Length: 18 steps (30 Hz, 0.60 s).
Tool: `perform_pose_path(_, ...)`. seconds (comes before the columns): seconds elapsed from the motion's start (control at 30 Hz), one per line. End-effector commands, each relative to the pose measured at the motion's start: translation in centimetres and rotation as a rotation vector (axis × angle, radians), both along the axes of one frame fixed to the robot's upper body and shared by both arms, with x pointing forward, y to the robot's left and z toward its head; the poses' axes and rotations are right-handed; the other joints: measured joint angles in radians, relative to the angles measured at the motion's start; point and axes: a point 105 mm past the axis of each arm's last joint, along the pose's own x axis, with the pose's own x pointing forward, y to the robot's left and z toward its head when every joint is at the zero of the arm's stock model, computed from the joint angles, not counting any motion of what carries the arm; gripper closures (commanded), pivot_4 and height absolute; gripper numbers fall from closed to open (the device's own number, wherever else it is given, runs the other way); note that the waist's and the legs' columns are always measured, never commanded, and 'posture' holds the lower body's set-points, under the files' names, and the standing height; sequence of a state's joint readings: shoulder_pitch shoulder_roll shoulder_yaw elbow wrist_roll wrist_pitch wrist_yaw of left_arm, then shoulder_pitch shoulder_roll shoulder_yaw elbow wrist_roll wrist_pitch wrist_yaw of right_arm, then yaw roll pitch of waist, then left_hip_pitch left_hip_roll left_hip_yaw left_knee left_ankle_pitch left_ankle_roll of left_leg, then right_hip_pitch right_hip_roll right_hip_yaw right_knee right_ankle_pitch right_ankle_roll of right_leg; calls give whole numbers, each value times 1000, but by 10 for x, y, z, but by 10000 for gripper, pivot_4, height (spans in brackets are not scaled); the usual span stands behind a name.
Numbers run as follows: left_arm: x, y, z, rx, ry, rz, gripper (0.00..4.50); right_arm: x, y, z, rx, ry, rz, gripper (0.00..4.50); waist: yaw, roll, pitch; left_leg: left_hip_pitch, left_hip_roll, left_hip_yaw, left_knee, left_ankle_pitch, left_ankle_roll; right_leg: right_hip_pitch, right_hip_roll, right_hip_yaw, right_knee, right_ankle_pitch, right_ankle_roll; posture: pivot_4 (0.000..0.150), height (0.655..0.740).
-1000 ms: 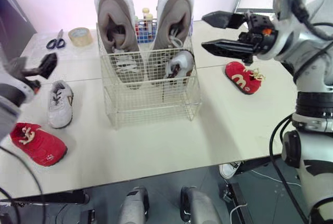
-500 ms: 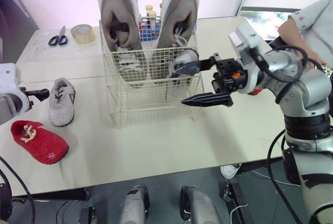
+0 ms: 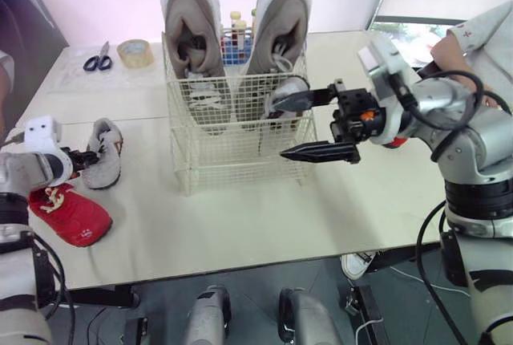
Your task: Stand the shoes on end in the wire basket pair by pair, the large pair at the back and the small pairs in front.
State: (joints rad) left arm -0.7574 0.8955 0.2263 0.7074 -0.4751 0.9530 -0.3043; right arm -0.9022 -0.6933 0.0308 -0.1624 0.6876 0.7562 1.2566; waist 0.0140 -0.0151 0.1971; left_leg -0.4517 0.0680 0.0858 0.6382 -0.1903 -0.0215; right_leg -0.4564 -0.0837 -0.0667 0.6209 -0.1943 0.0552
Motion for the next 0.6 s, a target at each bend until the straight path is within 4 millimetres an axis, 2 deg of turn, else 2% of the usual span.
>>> perform_pose_path(0.03,-2,7,-8,26,28,36,38074,0,-4,10,18,-53,-21,0,-1,0,0,3,0,0,0,-1,-1,2,0,0,1,0,-1,1500,7400)
perform_pose_path(0.07,0,7,-5,26,8,38,42948,0,-4,10,19,-56,-24,0,-1,0,0,7,0,-1,-1,-1,-2,4,0,0,1,0,-1,1500,7400)
perform_pose_path(0.1,2,7,-2,25,-13,40,44093,1,-4,10,20,-59,-27,0,-1,0,0,10,0,-1,-2,-1,-2,6,0,-1,0,0,-1,1500,7400)
perform_pose_path(0.23,10,11,33,19,-187,72,44093,6,-5,12,27,-76,-46,0,-2,-1,0,10,0,-6,-4,-1,-2,5,0,-6,-3,3,-6,1500,7400)
perform_pose_path(0.3,11,16,68,19,-345,114,44093,7,-5,13,30,-80,-49,0,-2,-3,0,8,0,-6,-4,-1,-2,3,0,-7,-4,4,-8,1500,7400)
perform_pose_path(0.37,9,19,89,44,-446,135,44093,7,-5,14,34,-80,-48,0,-3,-6,0,7,1,-6,-3,-1,-2,2,0,-8,-4,5,-9,1500,7400)
perform_pose_path(0.43,3,19,113,79,-571,155,44093,8,-5,16,42,-76,-47,0,-3,-7,0,7,1,-7,-1,0,-2,1,0,-9,-4,8,-12,1500,7400)
perform_pose_path(0.5,-8,15,145,144,-757,175,44093,9,-6,17,48,-71,-50,0,-3,-7,0,5,0,-5,-2,1,0,0,-1,-9,-4,9,-7,1500,7400)
perform_pose_path(0.57,-26,2,177,143,-962,180,44093,11,-10,21,67,-61,-68,0,-3,-7,0,3,0,-3,-3,1,0,-2,-3,-9,-6,10,-4,1500,7400)
perform_pose_path(0.6,-34,-8,187,134,-1032,158,44093,13,-12,24,83,-55,-80,0,-3,-7,0,3,-1,-3,-4,0,0,-3,-3,-9,-6,12,-2,1500,7400)
